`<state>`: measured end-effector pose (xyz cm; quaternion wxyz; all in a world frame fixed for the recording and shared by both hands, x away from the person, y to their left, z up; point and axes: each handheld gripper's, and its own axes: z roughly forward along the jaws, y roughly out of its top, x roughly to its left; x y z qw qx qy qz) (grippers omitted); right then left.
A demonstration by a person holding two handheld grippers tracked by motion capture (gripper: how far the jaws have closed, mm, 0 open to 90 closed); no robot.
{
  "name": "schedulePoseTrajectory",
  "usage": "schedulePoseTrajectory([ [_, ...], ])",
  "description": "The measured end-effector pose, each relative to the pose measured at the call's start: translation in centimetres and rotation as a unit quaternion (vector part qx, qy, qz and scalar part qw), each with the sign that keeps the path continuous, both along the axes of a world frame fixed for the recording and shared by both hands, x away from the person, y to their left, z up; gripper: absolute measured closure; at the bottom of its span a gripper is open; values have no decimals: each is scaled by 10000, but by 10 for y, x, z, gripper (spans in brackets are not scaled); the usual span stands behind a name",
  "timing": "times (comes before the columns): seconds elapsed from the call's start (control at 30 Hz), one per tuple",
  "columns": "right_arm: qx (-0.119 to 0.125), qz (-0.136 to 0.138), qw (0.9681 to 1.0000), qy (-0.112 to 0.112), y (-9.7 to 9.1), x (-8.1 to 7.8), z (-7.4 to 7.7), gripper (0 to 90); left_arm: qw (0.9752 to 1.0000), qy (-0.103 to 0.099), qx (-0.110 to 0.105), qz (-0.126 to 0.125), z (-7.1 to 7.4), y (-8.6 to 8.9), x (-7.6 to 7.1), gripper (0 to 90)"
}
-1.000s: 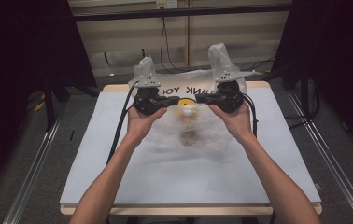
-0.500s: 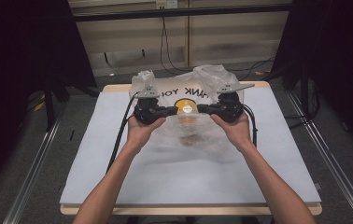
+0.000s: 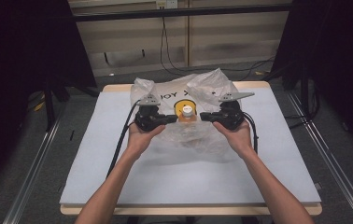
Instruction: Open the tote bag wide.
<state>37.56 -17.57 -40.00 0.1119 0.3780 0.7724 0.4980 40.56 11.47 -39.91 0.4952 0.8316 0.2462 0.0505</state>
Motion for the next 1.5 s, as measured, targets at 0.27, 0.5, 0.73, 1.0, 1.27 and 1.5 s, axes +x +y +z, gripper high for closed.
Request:
schedulePoseTrajectory([
  [0.27,-124,40,9996,260,0,2,-25,900,9998,162,141,-19,-20,1,2,900],
  [0.5,-144,-3,9987,484,-5,3,-45,900,9991,318,292,56,-37,5,6,900],
  [0.73,-180,-56,9970,751,-10,5,-67,900,9974,603,331,195,-58,1,7,900],
  [1.0,-302,-47,9949,957,-14,8,-81,900,9968,627,478,104,-69,-1,8,900],
  [1.27,-415,-187,9923,1155,-21,9,-89,900,9961,703,513,161,-77,3,10,900],
  [1.5,-422,-207,9917,1197,-27,10,-92,900,9876,1248,445,843,-86,18,6,900],
])
